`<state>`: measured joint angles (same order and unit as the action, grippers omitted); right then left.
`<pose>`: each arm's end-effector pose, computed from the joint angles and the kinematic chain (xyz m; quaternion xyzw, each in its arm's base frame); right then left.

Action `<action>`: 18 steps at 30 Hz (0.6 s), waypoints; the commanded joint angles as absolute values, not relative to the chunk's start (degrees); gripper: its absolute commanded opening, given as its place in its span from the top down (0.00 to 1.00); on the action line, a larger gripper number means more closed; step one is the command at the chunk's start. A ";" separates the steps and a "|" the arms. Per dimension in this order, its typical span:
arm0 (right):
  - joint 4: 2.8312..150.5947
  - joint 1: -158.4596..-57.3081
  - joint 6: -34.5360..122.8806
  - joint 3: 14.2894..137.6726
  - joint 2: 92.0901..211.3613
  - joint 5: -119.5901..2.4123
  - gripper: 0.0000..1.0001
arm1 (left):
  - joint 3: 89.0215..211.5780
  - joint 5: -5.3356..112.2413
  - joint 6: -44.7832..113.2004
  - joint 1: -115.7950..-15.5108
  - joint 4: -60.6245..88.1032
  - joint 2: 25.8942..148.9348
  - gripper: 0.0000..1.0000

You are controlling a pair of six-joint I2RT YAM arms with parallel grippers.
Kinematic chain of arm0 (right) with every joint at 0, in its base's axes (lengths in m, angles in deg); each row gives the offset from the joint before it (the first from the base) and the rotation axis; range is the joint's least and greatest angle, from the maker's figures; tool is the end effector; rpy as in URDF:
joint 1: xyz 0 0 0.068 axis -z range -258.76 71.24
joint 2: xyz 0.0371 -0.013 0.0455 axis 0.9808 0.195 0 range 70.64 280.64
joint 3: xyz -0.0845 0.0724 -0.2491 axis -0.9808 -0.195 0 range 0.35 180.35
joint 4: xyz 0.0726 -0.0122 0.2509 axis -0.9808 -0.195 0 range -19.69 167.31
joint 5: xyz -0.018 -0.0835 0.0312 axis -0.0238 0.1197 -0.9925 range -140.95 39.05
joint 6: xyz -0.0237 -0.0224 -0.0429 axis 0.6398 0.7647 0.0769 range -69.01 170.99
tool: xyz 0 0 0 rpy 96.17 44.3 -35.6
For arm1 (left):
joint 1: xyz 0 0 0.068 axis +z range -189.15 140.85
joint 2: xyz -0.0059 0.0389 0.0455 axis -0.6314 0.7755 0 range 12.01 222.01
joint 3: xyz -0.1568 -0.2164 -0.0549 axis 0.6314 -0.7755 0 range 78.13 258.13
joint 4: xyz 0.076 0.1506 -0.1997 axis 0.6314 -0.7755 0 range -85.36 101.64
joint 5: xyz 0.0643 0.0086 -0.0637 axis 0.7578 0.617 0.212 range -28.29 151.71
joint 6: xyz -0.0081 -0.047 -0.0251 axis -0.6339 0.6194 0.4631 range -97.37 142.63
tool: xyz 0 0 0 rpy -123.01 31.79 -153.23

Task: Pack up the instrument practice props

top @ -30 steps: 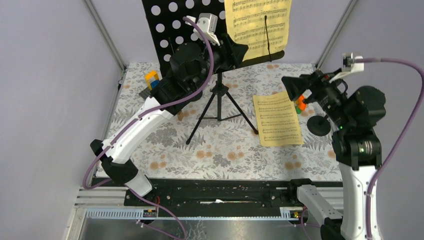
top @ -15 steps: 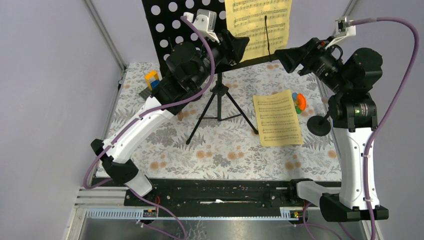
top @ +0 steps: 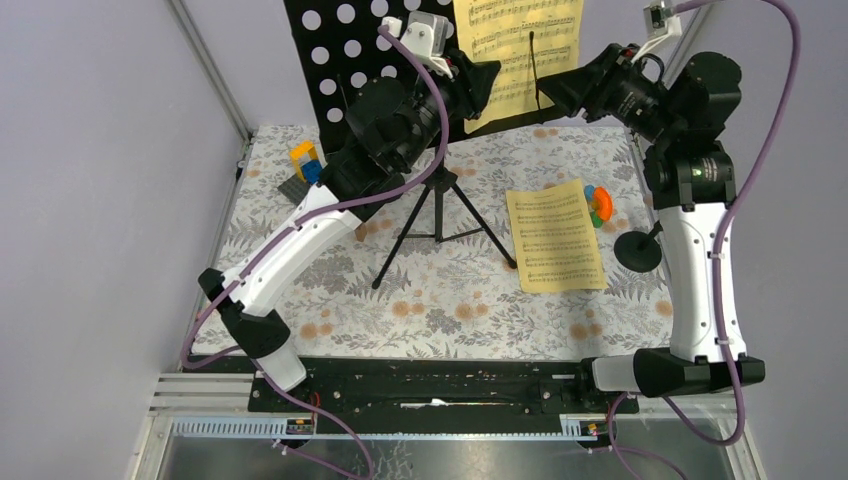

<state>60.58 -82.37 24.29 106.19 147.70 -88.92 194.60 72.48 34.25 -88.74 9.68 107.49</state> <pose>0.2446 0.0374 0.5628 -0.1288 0.6333 0.3897 0.6561 0.2355 -0.2663 0.5556 0.1158 0.5713 -0.3659 0.7255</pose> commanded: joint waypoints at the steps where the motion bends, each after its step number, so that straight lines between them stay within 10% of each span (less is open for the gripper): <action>1: 64.68 -82.11 22.30 107.87 149.06 -93.35 0.45 | 198.16 72.48 33.42 -88.39 13.21 108.62 0.71; 11: 70.02 -82.14 18.06 108.41 151.22 -95.95 0.67 | 198.89 72.98 33.10 -88.45 12.67 109.66 0.91; 18: 72.27 -82.16 15.19 109.46 153.71 -98.76 0.58 | 199.28 73.47 32.31 -88.41 12.08 109.75 0.97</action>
